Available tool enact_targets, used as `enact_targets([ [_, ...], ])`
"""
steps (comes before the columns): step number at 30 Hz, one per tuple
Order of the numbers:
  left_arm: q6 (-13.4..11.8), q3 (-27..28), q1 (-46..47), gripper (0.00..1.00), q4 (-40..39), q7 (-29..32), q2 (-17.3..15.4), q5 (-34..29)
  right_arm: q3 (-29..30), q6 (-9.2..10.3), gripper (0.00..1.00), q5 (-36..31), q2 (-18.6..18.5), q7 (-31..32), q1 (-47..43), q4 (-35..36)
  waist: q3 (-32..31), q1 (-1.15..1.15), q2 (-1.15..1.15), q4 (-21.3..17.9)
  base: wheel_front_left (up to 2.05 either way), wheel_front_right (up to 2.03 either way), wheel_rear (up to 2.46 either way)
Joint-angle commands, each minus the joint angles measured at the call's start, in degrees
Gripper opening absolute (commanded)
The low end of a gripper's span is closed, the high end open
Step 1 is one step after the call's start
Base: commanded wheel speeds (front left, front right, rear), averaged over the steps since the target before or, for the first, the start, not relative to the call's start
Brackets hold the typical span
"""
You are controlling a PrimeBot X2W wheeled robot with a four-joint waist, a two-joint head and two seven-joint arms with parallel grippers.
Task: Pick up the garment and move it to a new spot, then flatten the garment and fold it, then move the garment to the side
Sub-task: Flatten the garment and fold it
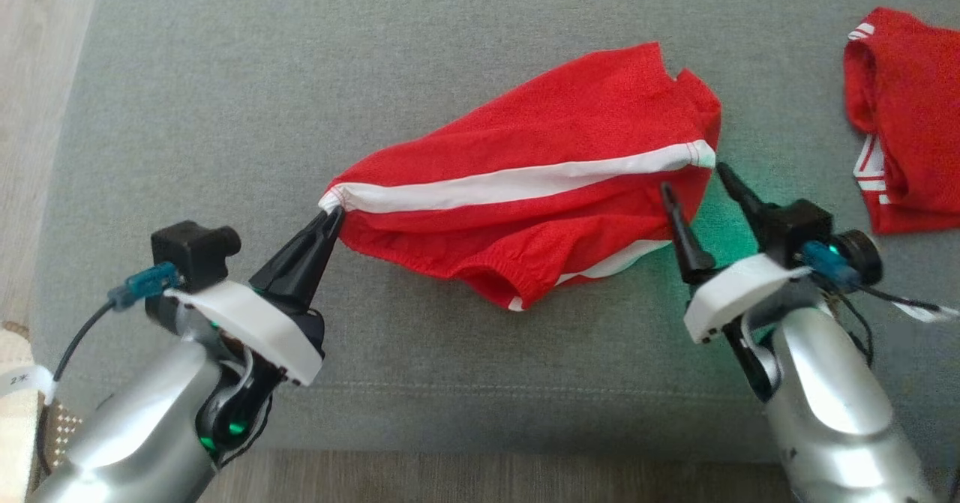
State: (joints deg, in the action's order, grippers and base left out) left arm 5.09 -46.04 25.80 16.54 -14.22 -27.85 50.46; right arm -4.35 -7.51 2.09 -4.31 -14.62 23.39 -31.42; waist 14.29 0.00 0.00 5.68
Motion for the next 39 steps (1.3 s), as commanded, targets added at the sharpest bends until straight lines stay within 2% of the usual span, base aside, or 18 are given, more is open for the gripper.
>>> enact_targets([
  [1, 0.3, 2.9, 1.2, 0.0, -0.8, -0.8, -1.4, -0.5, -2.4, 0.02, 1.0, 0.3, -0.5, -0.4, 2.6, -0.2, 0.2, 0.0, 0.0, 0.2, 0.0, 0.0, 0.0],
  [8, 1.2, 3.3, 1.6, 0.0, 0.4, -0.8, -0.1, -1.7, -4.4, 0.02, 0.99, 0.6, -1.3, -0.4, 7.4, -5.6, 0.6, 0.0, 0.0, 1.1, 0.0, 0.0, 0.0],
  [9, 1.3, 3.3, 1.6, 0.0, 0.6, -0.8, 0.1, -1.8, -4.7, 0.02, 0.61, 0.4, -1.5, -0.4, 7.7, -6.1, 0.6, 0.0, 0.0, 1.2, 0.0, 0.0, 0.0],
  [10, 1.4, 3.2, 1.6, 0.0, 0.8, -0.8, 0.2, -2.0, -4.9, 0.02, 0.29, 0.2, -1.6, -0.4, 8.0, -6.3, 0.6, 0.0, 0.0, 1.3, 0.0, 0.0, 0.0],
  [11, 1.5, 3.2, 1.6, 0.0, 0.9, -0.8, 0.3, -2.1, -5.0, 0.02, 0.12, 0.1, -1.7, -0.4, 8.1, -6.3, 0.6, 0.0, 0.0, 1.3, 0.0, 0.0, 0.0],
  [12, 1.6, 3.2, 1.6, 0.0, 1.1, -0.8, 0.4, -2.3, -5.0, 0.02, 0.03, 0.0, -1.8, -0.4, 8.2, -6.2, 0.5, 0.0, 0.0, 1.3, 0.0, 0.0, 0.0],
  [13, 1.6, 3.2, 1.6, 0.0, 1.3, -0.8, 0.4, -2.4, -4.9, 0.02, 0.0, -0.1, -1.9, -0.4, 8.2, -5.9, 0.4, 0.0, 0.0, 1.2, 0.0, 0.0, 0.0],
  [18, 1.9, 3.6, 1.6, 0.0, 1.7, -0.8, 0.4, -2.9, -5.7, 0.02, 0.0, 0.1, -2.7, -0.4, 8.0, -5.3, -0.5, 0.0, 0.0, 0.2, 0.0, 0.0, 0.0],
  [24, 2.1, 5.0, 6.9, 0.0, 0.3, -0.8, -0.8, -5.3, -3.3, 0.02, 0.0, 5.1, -2.7, -0.4, 11.8, -3.2, -0.4, 0.0, 0.0, -1.5, 0.0, 0.0, 0.0],
  [32, 2.3, 7.2, 27.7, 0.0, 2.2, -0.8, -0.6, -10.1, 0.8, 0.02, 0.0, 7.7, -4.3, 0.6, 30.0, -4.9, 4.0, 0.0, 0.0, -4.5, 0.0, 0.0, 0.0],
  [39, 2.4, 11.8, 50.2, 0.0, 4.3, -0.8, 2.3, -22.4, 5.2, 0.02, 0.0, 2.8, -3.7, 0.9, 51.0, -5.0, 11.1, 0.0, 0.0, -7.5, 0.0, 0.0, 0.0],
])
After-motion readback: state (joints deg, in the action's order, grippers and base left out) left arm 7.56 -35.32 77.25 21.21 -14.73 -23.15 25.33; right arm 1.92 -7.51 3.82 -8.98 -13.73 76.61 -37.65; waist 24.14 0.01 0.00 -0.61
